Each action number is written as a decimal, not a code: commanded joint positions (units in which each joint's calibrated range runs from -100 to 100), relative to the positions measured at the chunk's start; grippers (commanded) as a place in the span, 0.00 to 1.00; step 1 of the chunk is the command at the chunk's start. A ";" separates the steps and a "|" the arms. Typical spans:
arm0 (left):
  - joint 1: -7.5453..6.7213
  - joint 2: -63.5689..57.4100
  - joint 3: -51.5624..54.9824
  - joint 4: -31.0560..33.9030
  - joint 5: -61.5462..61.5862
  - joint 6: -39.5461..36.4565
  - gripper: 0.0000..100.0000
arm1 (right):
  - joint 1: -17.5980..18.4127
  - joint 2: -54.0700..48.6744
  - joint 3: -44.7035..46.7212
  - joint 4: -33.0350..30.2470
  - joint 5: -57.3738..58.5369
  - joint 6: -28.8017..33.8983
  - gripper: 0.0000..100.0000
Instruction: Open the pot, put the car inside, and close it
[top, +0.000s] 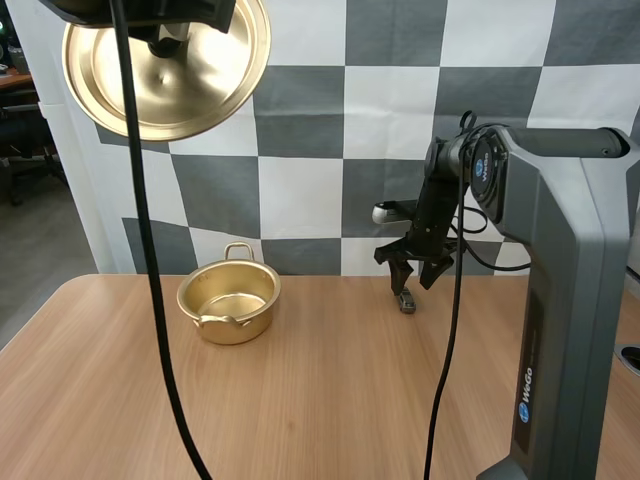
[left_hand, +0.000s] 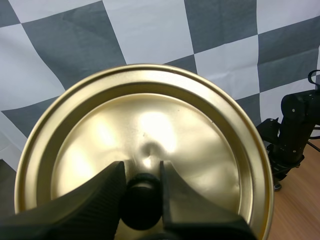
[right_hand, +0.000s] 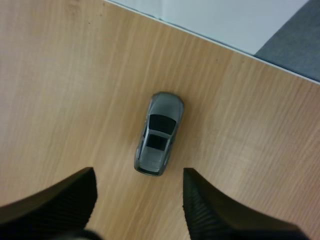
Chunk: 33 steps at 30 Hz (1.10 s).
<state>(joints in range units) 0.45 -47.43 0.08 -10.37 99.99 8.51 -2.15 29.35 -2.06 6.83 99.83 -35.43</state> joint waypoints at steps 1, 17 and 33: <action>0.00 0.03 -0.02 0.02 0.01 0.02 0.00 | -0.12 -0.06 0.06 -0.68 0.17 0.02 0.60; 0.00 0.03 -0.02 0.02 0.01 0.02 0.00 | -0.12 -0.06 0.06 -0.09 0.17 1.69 1.00; 0.00 0.03 0.11 0.44 0.01 0.02 0.00 | -0.12 -0.06 0.06 0.50 -9.59 1.48 1.00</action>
<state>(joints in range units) 0.45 -47.43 0.08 -10.37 99.99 8.51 -2.23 29.35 -2.06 6.61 90.30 -33.96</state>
